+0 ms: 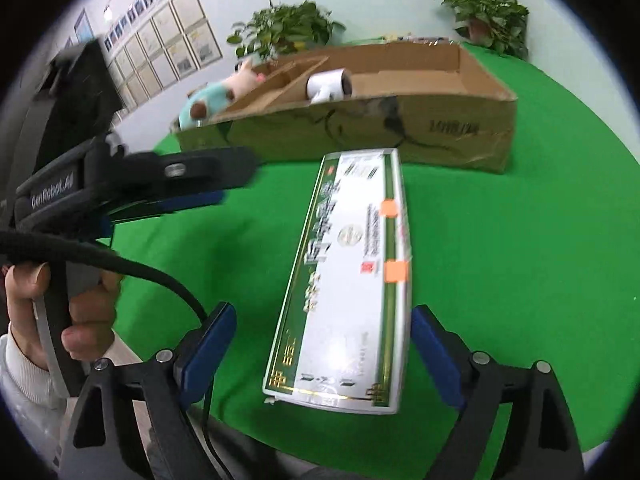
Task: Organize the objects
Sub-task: 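Reach the right gripper to the white-and-green medicine box and grasp it, then lift the medicine box with the right gripper and carry it over the box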
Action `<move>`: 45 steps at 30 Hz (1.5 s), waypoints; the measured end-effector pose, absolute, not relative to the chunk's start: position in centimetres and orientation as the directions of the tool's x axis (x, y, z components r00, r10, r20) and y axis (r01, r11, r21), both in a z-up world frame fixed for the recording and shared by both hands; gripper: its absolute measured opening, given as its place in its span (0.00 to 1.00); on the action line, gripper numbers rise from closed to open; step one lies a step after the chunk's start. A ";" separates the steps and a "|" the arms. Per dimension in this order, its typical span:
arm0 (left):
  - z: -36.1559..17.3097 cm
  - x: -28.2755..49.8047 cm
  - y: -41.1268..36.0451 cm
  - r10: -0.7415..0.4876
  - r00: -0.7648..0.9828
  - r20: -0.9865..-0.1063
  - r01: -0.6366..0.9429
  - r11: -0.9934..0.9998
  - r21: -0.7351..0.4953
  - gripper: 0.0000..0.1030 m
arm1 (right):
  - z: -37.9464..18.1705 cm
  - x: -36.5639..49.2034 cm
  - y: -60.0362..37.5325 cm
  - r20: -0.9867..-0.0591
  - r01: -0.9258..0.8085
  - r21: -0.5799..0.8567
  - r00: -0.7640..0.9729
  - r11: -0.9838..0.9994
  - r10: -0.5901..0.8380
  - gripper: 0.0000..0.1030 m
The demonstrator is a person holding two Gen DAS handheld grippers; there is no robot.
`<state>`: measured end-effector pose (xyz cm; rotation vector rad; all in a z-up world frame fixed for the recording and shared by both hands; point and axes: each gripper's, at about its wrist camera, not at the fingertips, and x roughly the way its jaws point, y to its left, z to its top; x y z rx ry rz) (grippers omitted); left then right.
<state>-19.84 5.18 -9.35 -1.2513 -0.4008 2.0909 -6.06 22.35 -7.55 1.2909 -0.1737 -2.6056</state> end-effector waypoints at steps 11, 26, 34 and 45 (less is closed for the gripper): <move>-12.0 -21.7 7.3 0.752 -0.252 -0.609 -0.320 -0.659 -0.681 0.90 | -7.6 -7.5 21.7 -0.779 0.136 0.170 -0.588 -0.976 -0.217 0.80; -12.6 -22.5 7.4 0.728 -0.240 -0.642 -0.306 -0.684 -0.662 0.50 | -8.4 -7.6 22.9 -0.709 0.123 0.487 -0.522 -0.865 -0.474 0.70; -11.8 -22.0 5.8 0.729 -0.271 -0.629 -0.301 -0.685 -0.664 0.48 | -7.5 -7.0 21.2 -0.718 0.170 0.421 -0.538 -0.891 -0.442 0.68; -6.8 -21.0 2.8 0.733 -0.353 -0.581 -0.352 -0.680 -0.643 0.38 | -4.5 -6.4 18.2 -0.663 0.246 0.367 -0.608 -0.897 -0.438 0.60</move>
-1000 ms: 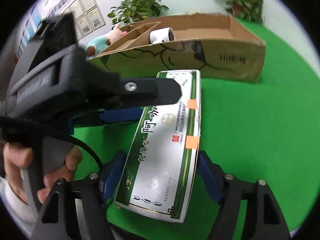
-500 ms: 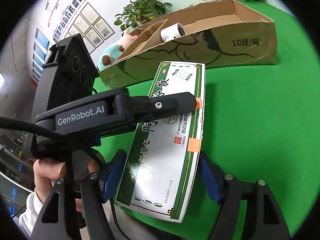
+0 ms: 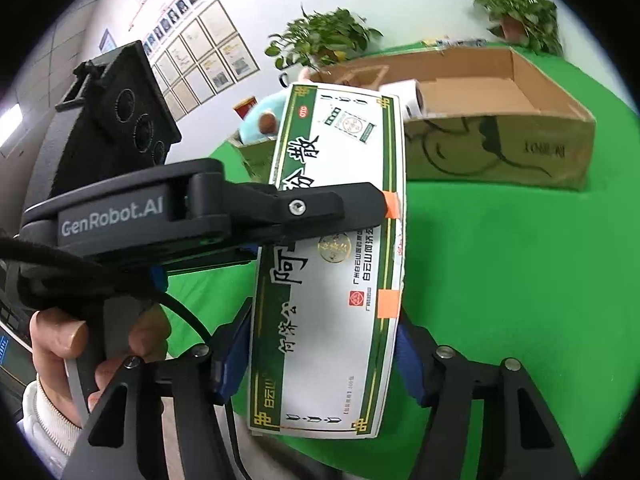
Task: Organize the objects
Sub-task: 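Lift the medicine box with the right gripper and carry it over the box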
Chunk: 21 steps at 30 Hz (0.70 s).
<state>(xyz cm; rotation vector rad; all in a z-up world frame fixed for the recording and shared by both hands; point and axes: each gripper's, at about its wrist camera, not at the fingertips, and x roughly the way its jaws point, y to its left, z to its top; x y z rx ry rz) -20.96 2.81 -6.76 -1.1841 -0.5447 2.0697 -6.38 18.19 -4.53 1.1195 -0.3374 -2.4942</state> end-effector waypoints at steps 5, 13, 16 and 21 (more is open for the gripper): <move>-4.2 -21.3 2.9 0.744 -0.370 -0.556 -0.389 -0.668 -0.634 0.37 | -2.8 -6.3 18.1 -0.631 0.252 0.338 -0.654 -0.907 -0.417 0.59; -1.4 -20.5 4.7 0.759 -0.367 -0.537 -0.458 -0.650 -0.606 0.37 | -1.2 -7.0 18.5 -0.594 0.225 0.315 -0.711 -0.922 -0.377 0.59; 0.1 -20.0 4.8 0.762 -0.371 -0.531 -0.477 -0.647 -0.595 0.37 | -0.7 -7.6 18.7 -0.578 0.220 0.310 -0.729 -0.925 -0.367 0.59; 1.9 -20.2 5.1 0.768 -0.373 -0.522 -0.496 -0.640 -0.587 0.37 | -0.3 -9.1 19.3 -0.565 0.220 0.300 -0.743 -0.928 -0.359 0.59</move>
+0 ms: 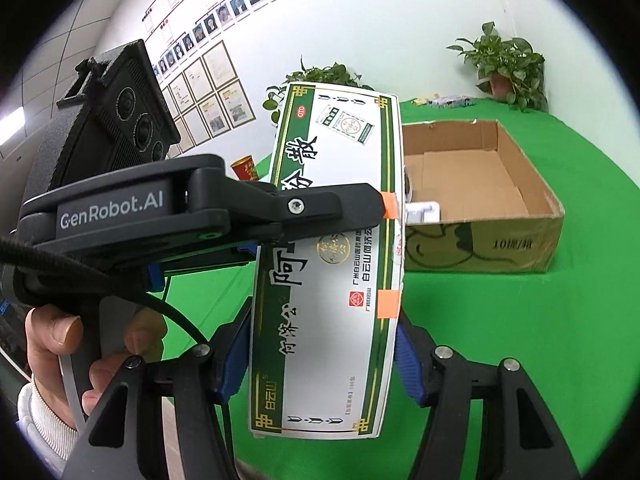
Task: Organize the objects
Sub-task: 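Lift the medicine box with the right gripper and carry it over the box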
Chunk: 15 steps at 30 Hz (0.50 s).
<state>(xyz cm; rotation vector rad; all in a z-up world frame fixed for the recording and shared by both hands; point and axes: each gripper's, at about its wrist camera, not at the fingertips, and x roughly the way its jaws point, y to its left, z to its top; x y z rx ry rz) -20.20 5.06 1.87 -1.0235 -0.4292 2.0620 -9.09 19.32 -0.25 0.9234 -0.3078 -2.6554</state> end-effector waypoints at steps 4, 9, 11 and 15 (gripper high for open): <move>2.6 -21.1 5.4 0.768 -0.370 -0.523 -0.503 -0.638 -0.582 0.37 | 0.0 -10.1 19.7 -0.559 0.214 0.302 -0.750 -0.929 -0.354 0.59; 3.2 -22.5 6.0 0.773 -0.361 -0.523 -0.509 -0.633 -0.584 0.37 | 0.5 -10.9 20.2 -0.557 0.203 0.300 -0.756 -0.932 -0.344 0.59; 3.4 -23.4 6.4 0.773 -0.358 -0.523 -0.509 -0.632 -0.585 0.37 | 0.8 -11.5 20.5 -0.557 0.200 0.299 -0.757 -0.933 -0.341 0.59; 4.9 -25.1 7.3 0.773 -0.362 -0.521 -0.515 -0.632 -0.579 0.37 | 2.1 -13.3 21.6 -0.557 0.199 0.296 -0.759 -0.934 -0.338 0.59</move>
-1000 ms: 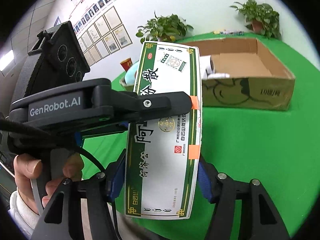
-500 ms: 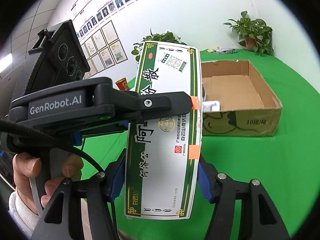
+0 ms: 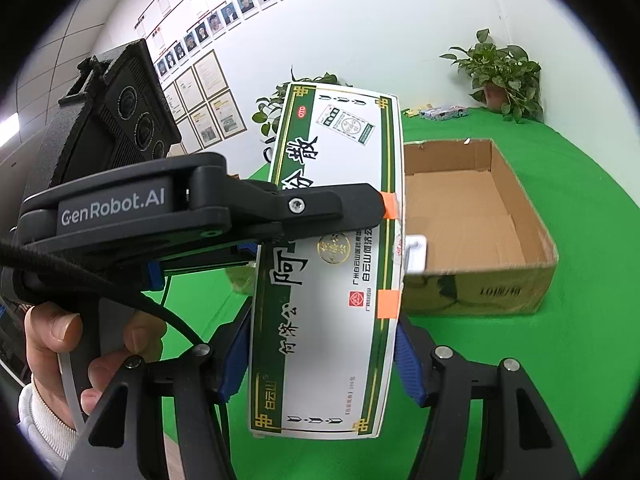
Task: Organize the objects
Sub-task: 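Lift the medicine box with the right gripper and carry it over the box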
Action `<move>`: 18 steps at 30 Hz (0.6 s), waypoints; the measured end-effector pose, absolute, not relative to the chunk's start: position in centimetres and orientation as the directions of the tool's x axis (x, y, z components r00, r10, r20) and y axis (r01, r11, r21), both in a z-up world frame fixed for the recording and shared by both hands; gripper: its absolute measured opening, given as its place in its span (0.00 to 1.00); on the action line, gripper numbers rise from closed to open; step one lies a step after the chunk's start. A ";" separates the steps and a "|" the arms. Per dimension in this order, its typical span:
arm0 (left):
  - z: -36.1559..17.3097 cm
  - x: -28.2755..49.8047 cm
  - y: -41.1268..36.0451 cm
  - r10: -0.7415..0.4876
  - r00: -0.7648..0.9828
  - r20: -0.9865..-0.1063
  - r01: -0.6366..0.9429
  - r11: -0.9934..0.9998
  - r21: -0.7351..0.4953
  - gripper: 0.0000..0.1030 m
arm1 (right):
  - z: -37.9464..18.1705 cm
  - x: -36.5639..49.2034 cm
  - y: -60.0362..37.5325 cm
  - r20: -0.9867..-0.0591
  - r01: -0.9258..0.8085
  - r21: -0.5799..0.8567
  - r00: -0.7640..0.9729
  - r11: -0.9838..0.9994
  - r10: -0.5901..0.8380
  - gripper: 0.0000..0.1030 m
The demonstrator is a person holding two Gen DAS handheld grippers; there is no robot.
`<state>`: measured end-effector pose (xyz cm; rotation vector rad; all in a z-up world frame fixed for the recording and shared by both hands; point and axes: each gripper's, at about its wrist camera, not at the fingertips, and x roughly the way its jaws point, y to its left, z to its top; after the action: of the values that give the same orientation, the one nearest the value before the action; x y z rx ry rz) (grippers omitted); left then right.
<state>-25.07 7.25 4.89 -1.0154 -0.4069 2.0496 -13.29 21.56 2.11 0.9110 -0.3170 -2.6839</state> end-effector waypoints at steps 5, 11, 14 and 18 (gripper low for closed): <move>8.0 -29.0 8.4 0.759 -0.397 -0.516 -0.509 -0.650 -0.564 0.37 | 5.0 -17.3 23.1 -0.563 0.217 0.298 -0.746 -0.930 -0.355 0.59; 12.3 -35.2 8.8 0.754 -0.440 -0.487 -0.493 -0.657 -0.571 0.36 | 9.6 -23.2 23.9 -0.567 0.236 0.294 -0.737 -0.926 -0.368 0.59; 13.1 -37.2 9.3 0.741 -0.446 -0.501 -0.492 -0.671 -0.555 0.36 | 9.9 -25.1 24.6 -0.571 0.237 0.319 -0.724 -0.918 -0.386 0.59; 11.6 -40.0 10.1 0.733 -0.417 -0.538 -0.463 -0.681 -0.568 0.36 | 8.7 -26.9 25.2 -0.603 0.223 0.329 -0.698 -0.917 -0.386 0.59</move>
<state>-40.02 10.09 11.62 -1.0306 -0.4330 2.1234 -26.86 25.20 8.67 0.9988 -0.3308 -2.6021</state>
